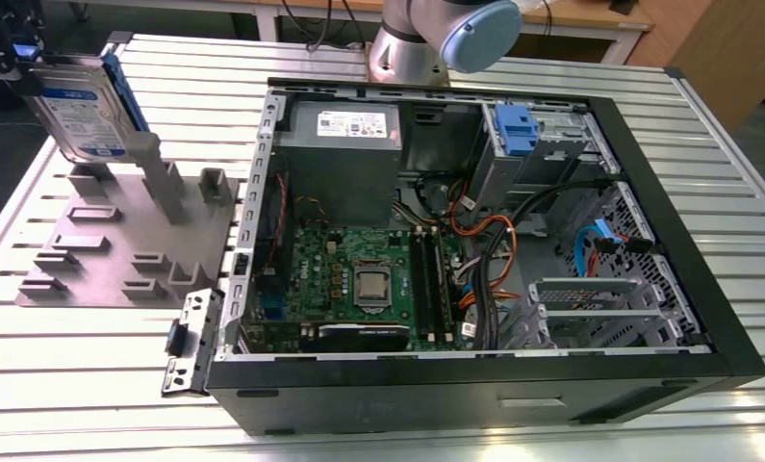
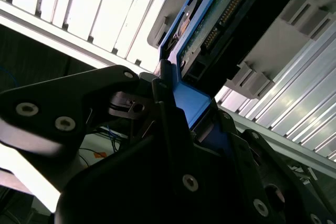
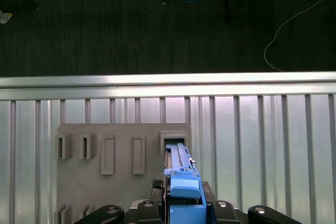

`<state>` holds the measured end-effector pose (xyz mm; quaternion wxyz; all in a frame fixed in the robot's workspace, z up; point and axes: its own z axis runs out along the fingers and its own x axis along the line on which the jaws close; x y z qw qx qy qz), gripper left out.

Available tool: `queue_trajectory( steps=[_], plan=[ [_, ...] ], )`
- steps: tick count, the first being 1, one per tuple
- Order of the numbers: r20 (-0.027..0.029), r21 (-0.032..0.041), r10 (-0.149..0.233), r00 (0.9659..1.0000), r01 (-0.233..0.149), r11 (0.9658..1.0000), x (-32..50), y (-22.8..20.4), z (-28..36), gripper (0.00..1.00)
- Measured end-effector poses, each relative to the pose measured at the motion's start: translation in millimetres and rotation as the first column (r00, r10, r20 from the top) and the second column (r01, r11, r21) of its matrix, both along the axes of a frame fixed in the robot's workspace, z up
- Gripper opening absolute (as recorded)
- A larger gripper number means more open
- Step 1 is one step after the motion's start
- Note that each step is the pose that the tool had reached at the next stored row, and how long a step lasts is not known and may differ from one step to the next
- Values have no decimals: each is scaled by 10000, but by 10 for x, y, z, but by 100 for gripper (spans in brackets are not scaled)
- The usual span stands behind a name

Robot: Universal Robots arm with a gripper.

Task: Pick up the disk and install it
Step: 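Pick up the disk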

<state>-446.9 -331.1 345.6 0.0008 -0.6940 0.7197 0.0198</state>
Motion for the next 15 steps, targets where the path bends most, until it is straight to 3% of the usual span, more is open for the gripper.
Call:
queue_trajectory(
  steps=[15],
  plan=[
    [0,0,0,10000,0,10000,0,0,50,36]
  ],
)
